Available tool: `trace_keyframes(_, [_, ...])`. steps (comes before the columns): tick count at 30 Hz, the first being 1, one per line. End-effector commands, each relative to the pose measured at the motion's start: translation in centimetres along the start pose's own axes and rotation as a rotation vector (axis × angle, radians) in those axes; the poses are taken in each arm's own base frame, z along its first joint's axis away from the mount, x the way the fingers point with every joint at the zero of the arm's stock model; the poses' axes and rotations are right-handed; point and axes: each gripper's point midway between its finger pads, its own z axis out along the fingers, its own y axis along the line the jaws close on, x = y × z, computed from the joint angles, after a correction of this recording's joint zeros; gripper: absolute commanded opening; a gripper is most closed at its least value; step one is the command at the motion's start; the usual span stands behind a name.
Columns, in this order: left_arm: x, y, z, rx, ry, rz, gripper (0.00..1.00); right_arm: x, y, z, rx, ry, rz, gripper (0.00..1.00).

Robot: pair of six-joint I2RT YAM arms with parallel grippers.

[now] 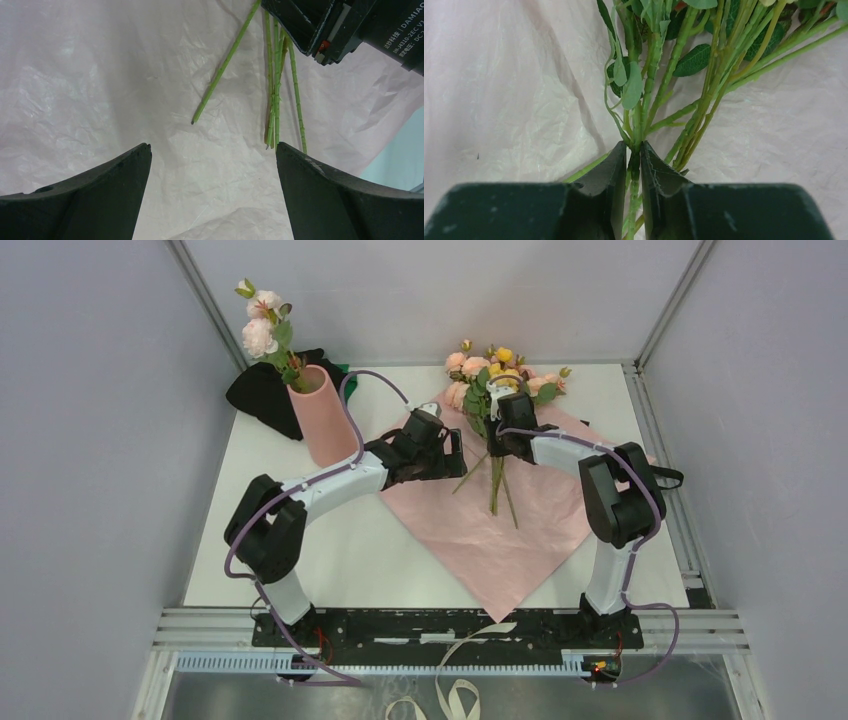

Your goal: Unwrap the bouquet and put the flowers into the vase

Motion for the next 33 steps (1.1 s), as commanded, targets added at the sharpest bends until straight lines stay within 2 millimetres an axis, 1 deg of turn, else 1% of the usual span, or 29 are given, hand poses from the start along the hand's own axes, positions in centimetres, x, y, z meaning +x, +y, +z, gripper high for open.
trace_keyframes(1, [-0.6, -0.5, 0.0, 0.033, -0.019, 0.033, 1.00, -1.7, 0.3, -1.2, -0.006, -0.062, 0.007, 0.21])
trace_keyframes(5, [-0.4, -0.6, 0.2, 0.035, -0.014, 0.035, 1.00, -1.9, 0.4, -1.6, -0.011, -0.066, 0.011, 0.19])
trace_keyframes(6, [-0.5, -0.6, 0.2, 0.038, -0.013, 0.035, 1.00, -2.0, 0.4, -1.8, -0.011, -0.071, 0.009, 0.20])
trace_keyframes(8, [-0.4, -0.7, 0.4, 0.040, -0.007, 0.035, 1.00, -2.3, 0.4, -2.1, -0.009, -0.077, 0.006, 0.26])
trace_keyframes(11, [-0.3, -0.8, 0.5, 0.045, -0.004, 0.034, 1.00, -2.8, 0.3, -2.7, -0.002, -0.089, 0.001, 0.30])
trace_keyframes(14, [-0.4, -1.0, 0.5, 0.051, -0.005, 0.034, 1.00, -2.9, 0.2, -3.1, 0.002, -0.095, -0.005, 0.30])
trace_keyframes(15, [-0.4, -0.9, 0.5, 0.050, -0.005, 0.033, 1.00, -2.9, 0.2, -3.1, 0.001, -0.096, -0.007, 0.27])
trace_keyframes(18, [-0.5, -1.0, 0.4, 0.052, -0.006, 0.034, 1.00, -2.4, 0.1, -2.8, 0.004, -0.082, -0.008, 0.24])
trace_keyframes(20, [-0.5, -1.0, 0.3, 0.052, -0.007, 0.036, 1.00, -2.1, 0.2, -2.5, 0.000, -0.076, -0.007, 0.24])
trace_keyframes(24, [-0.7, -1.0, 0.1, 0.053, -0.012, 0.038, 1.00, -1.3, 0.3, -1.9, -0.005, -0.060, 0.003, 0.28])
trace_keyframes(29, [-0.8, -1.0, 0.1, 0.050, -0.013, 0.041, 1.00, -1.3, 0.3, -1.7, -0.009, -0.058, -0.002, 0.25])
trace_keyframes(33, [-0.8, -1.1, 0.1, 0.054, -0.012, 0.041, 1.00, -0.6, 0.1, -1.2, 0.001, -0.038, -0.007, 0.26])
